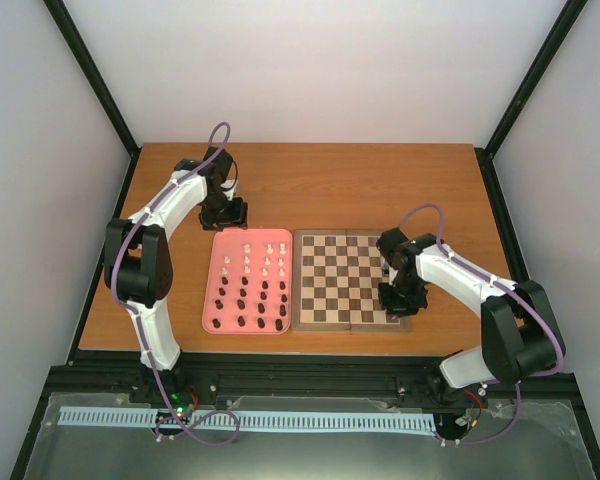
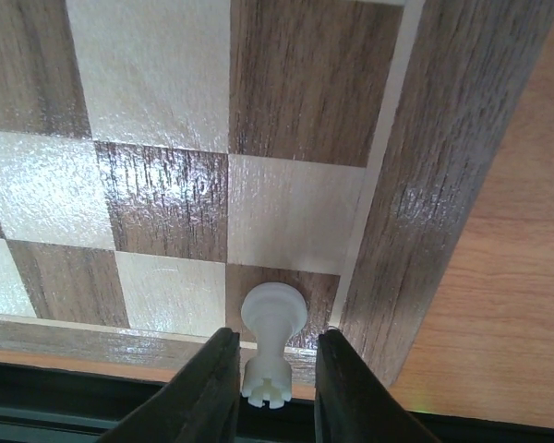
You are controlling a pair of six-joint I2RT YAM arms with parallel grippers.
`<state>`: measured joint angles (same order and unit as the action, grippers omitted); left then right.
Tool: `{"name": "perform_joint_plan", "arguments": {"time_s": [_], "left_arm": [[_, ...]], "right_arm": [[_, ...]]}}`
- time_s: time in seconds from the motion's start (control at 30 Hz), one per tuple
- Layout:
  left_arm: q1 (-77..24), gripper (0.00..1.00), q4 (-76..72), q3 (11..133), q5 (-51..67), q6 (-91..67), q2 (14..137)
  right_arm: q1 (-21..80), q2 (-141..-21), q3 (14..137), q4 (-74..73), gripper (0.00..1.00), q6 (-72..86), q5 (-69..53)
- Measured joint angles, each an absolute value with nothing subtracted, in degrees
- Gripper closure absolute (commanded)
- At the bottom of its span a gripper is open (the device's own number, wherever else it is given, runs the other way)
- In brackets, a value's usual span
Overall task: Set up the chess pieces on the board
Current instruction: Place the chess piece on the chessboard, then pick up the chess piece from the storage box.
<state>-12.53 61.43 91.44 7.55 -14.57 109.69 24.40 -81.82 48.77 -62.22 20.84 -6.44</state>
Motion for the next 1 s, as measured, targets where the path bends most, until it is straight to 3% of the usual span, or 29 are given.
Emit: {"name": "perform_joint_plan", "arguments": {"time_s": [0.17, 0.3, 0.6, 1.0], "left_arm": [[-12.53, 0.24, 61.43, 91.44, 7.55, -14.57, 109.69], [-12.53, 0.24, 61.43, 91.44, 7.57, -14.57, 109.69], [-12.53, 0.24, 61.43, 91.44, 7.84, -14.57, 109.69], [-12.51, 0.24, 61.45, 91.44, 7.92, -14.59, 109.69]], "right_arm": [[24.40, -81.69, 48.84, -62.35, 0.56, 20.82, -6.48], [24.40, -80.44, 51.64, -63.90, 0.51, 20.82, -6.42], [24.84, -81.54, 67.90, -67.11, 0.49, 20.45, -6.20], [34.65, -110.80, 98.98, -63.18, 0.50, 15.84, -9.63]]}}
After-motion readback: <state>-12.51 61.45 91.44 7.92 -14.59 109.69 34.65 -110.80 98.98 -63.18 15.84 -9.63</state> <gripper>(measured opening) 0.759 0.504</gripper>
